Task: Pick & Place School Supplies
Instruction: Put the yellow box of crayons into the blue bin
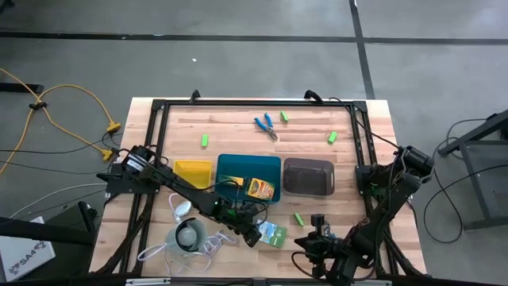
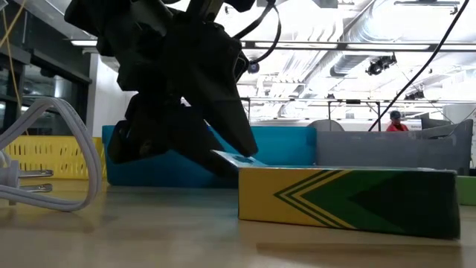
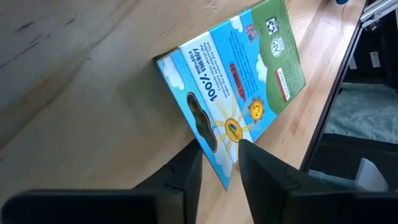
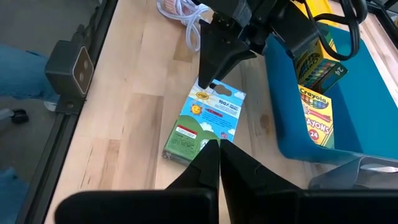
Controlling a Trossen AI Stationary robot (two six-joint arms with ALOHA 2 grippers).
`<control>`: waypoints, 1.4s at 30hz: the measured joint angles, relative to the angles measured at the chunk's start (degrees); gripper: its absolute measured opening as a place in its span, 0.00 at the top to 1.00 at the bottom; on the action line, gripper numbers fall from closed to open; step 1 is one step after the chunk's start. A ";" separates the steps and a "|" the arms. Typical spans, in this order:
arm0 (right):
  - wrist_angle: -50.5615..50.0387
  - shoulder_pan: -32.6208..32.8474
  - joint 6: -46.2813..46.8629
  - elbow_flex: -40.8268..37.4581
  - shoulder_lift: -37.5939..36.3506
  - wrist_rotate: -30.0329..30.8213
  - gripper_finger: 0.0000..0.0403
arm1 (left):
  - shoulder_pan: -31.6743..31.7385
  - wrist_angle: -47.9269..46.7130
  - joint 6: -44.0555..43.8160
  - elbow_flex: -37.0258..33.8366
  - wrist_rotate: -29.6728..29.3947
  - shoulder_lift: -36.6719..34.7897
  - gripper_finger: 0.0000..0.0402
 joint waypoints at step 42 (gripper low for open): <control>0.30 0.00 0.08 0.00 0.00 -0.04 0.99 | 1.88 7.26 11.55 -0.04 8.01 -4.38 1.00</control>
